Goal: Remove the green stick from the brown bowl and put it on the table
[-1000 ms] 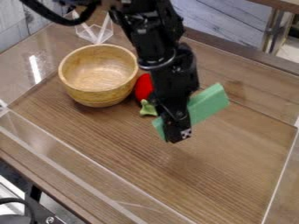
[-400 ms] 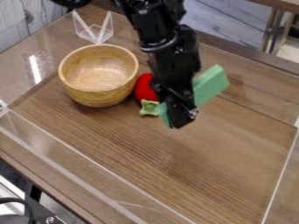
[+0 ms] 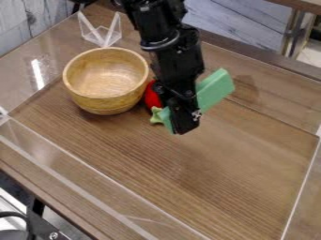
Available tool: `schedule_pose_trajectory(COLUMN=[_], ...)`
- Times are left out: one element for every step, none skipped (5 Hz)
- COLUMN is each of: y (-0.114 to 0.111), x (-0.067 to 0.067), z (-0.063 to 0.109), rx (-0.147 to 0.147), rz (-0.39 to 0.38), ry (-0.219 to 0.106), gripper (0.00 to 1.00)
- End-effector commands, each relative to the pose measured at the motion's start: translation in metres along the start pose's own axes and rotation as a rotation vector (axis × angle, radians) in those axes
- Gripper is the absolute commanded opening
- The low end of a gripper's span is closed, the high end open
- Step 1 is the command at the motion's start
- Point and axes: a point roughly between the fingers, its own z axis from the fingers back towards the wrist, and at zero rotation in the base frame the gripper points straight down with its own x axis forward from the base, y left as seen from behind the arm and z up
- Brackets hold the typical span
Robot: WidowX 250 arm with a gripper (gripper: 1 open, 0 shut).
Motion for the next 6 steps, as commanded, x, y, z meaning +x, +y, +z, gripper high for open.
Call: schedule_pose_trajectory(y=[0.001, -0.001, -0.001, 0.005, 0.011, 0.008], x=[0.014, 0.012, 0.01, 0.012, 0.013, 0.013], z=[0.009, -0.002, -0.013, -0.018, -0.018, -0.015], rx=[0.012, -0.003, -0.016, -0.017, -0.012, -0.003], rz=[-0.044, -0.065, -0.067, -0.031, 0.007, 0.045], ry=[-0.033, -0.023, -0.016, -0.021, -0.034, -0.042], gripper=[0.0, 0.0, 0.0, 0.0, 0.0, 1.0])
